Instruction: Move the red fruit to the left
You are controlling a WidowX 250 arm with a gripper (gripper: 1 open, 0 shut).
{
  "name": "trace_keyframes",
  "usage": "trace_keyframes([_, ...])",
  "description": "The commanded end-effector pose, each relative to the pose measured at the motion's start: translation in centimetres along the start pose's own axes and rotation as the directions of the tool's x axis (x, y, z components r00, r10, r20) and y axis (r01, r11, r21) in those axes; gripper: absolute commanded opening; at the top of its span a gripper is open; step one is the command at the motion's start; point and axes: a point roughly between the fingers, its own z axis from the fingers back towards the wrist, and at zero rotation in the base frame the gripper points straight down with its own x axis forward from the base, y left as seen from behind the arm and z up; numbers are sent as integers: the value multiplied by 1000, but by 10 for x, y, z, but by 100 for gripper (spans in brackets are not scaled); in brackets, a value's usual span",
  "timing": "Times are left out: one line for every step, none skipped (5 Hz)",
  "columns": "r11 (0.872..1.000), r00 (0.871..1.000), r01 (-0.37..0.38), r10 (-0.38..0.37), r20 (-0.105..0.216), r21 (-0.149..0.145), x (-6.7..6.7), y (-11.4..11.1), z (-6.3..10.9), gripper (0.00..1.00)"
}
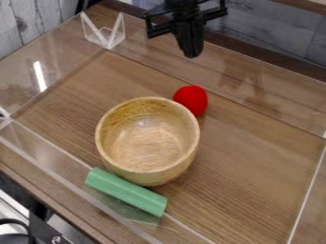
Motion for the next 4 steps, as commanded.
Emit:
trace_keyframes([1000, 998, -13, 15, 63, -28, -3, -12, -8, 0])
trace_keyframes([1000, 998, -3, 3, 69, -7, -3, -8, -13, 100])
trace_keyframes([1000, 997, -13, 13, 76, 7, -10, 6, -18, 100])
trace_keyframes([999, 996, -31, 29, 83, 13, -16, 18, -18, 0])
